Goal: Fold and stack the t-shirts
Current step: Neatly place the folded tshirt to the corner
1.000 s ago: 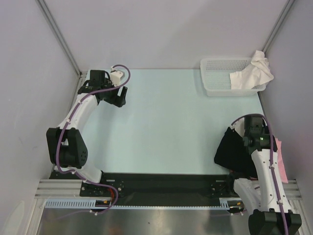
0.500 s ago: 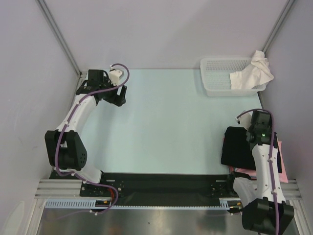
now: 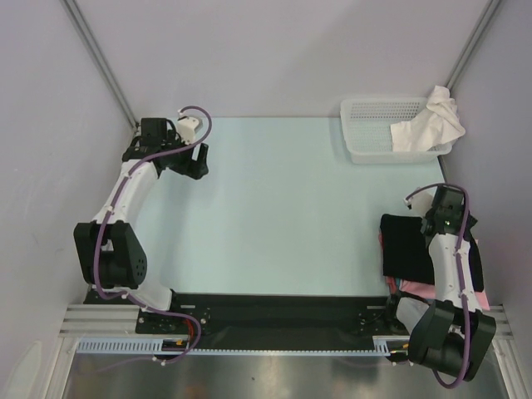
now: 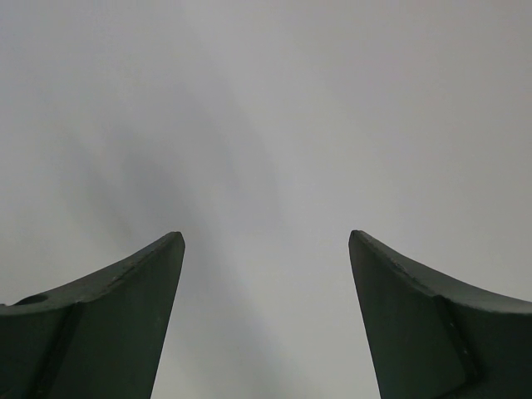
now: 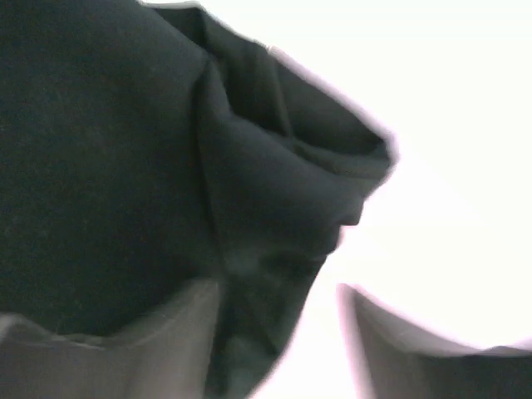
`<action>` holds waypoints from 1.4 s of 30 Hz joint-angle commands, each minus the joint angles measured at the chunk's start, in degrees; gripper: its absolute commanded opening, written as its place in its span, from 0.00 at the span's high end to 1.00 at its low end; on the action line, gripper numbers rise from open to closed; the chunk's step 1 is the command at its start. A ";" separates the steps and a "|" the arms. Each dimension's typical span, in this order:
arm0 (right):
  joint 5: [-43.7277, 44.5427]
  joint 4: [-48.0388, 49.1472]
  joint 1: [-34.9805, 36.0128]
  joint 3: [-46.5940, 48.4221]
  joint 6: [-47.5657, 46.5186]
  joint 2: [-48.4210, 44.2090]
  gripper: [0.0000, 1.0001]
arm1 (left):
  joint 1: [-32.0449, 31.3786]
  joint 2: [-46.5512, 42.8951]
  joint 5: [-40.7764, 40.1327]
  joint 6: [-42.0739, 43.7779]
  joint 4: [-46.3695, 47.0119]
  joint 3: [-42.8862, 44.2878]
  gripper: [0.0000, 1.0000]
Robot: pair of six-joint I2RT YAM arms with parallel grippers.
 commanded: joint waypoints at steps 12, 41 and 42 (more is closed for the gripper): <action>-4.96 8.56 -0.48 18.82 51.45 -5.09 0.00 | 2.49 -2.76 4.60 -0.34 2.03 0.00 0.14; 14.03 -28.91 -32.74 4.18 131.94 -3.59 0.21 | 4.25 -4.17 9.79 -0.43 0.36 0.01 0.16; 14.29 -28.30 -33.18 3.92 131.85 -3.77 0.28 | 4.34 -4.08 9.79 -0.35 0.36 -0.08 0.16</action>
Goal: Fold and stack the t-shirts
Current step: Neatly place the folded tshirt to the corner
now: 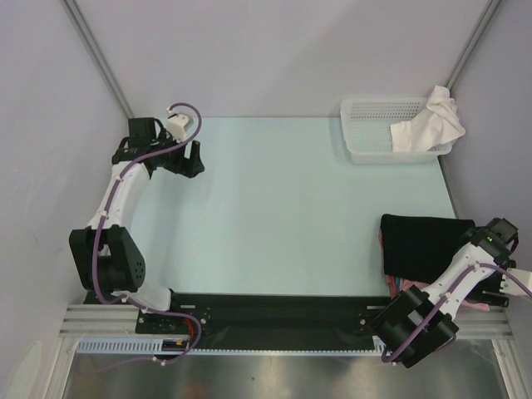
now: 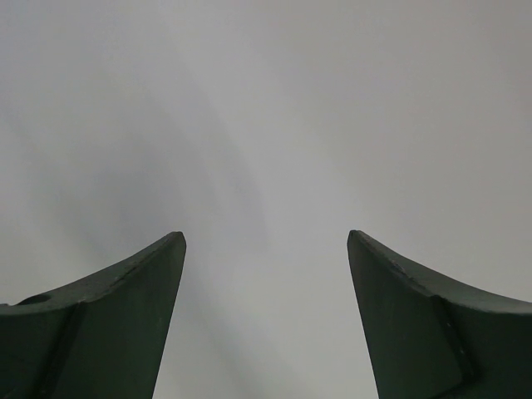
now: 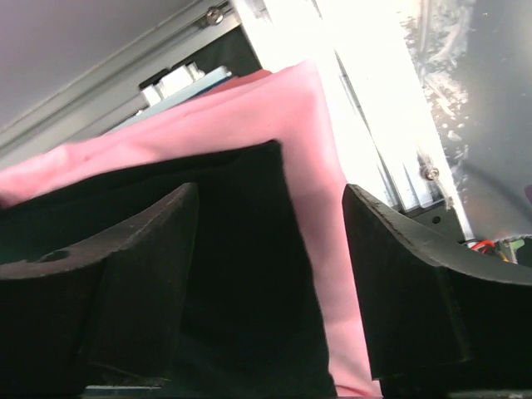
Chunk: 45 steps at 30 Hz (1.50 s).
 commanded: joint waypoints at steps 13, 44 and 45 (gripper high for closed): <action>-0.80 7.99 -3.03 -3.97 0.80 -0.56 0.52 | 2.38 -2.57 2.80 0.97 -0.21 -0.39 0.16; 14.59 15.28 -1.71 -2.30 -15.99 0.59 0.78 | 3.87 -3.89 2.97 1.15 -0.48 -1.10 0.15; 14.24 15.55 -1.71 -2.56 -16.16 0.41 0.60 | 3.87 -3.89 2.97 1.23 -0.48 -1.01 0.15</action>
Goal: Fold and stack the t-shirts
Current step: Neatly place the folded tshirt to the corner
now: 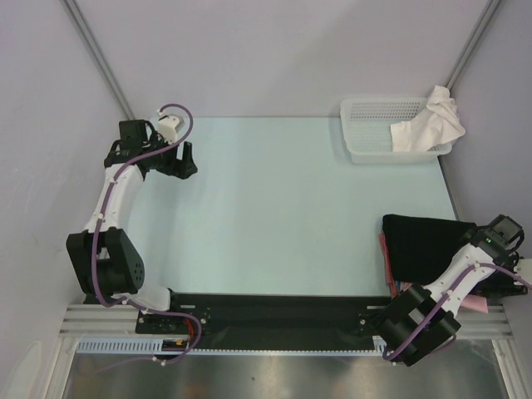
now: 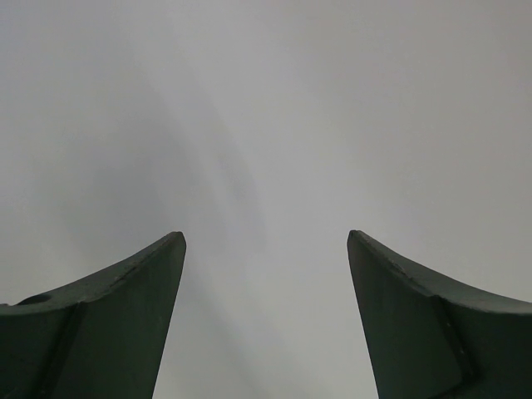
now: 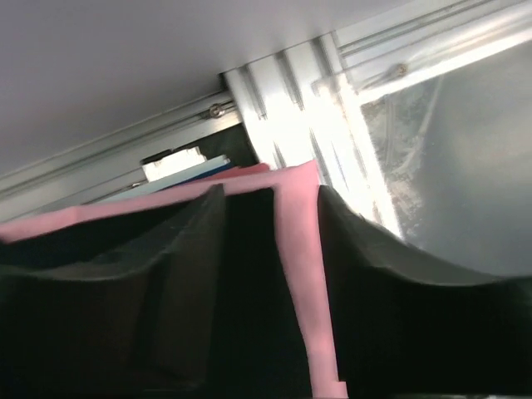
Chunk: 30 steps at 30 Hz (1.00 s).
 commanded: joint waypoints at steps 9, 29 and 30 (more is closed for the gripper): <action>-0.50 7.76 10.32 6.86 -12.30 -1.05 0.00 | 0.51 -1.53 1.18 1.26 -0.32 0.48 0.14; -25.49 22.54 51.46 12.76 -33.32 10.71 0.00 | 0.51 -15.06 -11.57 4.60 1.16 -20.85 0.00; -25.57 22.10 51.46 13.02 -32.79 11.15 0.00 | 0.51 -15.67 -12.27 3.82 2.04 -21.92 0.00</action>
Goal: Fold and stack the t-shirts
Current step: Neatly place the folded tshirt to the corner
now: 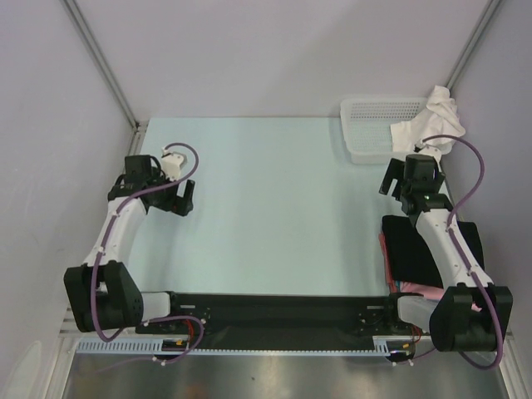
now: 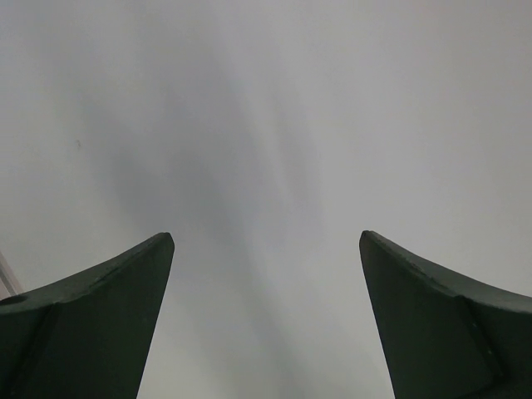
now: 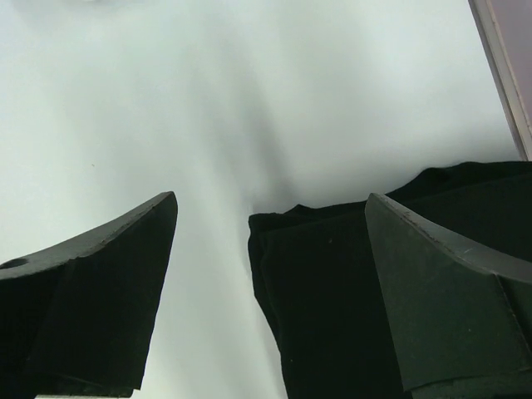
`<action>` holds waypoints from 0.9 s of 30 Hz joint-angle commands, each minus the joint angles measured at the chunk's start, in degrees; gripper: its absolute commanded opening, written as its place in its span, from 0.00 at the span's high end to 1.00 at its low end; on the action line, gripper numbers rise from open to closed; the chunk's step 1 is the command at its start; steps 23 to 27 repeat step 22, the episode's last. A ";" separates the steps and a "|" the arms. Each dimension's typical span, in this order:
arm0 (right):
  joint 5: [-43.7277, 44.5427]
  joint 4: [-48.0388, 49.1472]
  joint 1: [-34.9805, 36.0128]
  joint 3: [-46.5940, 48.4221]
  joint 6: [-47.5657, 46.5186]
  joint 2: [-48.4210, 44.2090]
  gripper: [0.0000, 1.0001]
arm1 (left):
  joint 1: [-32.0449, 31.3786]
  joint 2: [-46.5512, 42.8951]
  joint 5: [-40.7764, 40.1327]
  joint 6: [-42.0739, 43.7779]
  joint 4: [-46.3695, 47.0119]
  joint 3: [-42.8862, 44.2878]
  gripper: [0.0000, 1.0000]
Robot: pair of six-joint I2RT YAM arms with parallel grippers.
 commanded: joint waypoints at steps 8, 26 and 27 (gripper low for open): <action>-0.82 6.13 0.10 -1.23 1.01 -3.72 0.00 | 0.38 -6.85 -6.10 -2.87 9.73 -8.67 0.00; 0.94 5.87 0.10 -1.50 1.28 -4.52 0.00 | 0.38 -5.62 -10.41 -4.54 11.22 -9.46 0.00; 0.94 5.87 0.10 -1.50 1.28 -4.52 0.00 | 0.38 -5.62 -10.41 -4.54 11.22 -9.46 0.00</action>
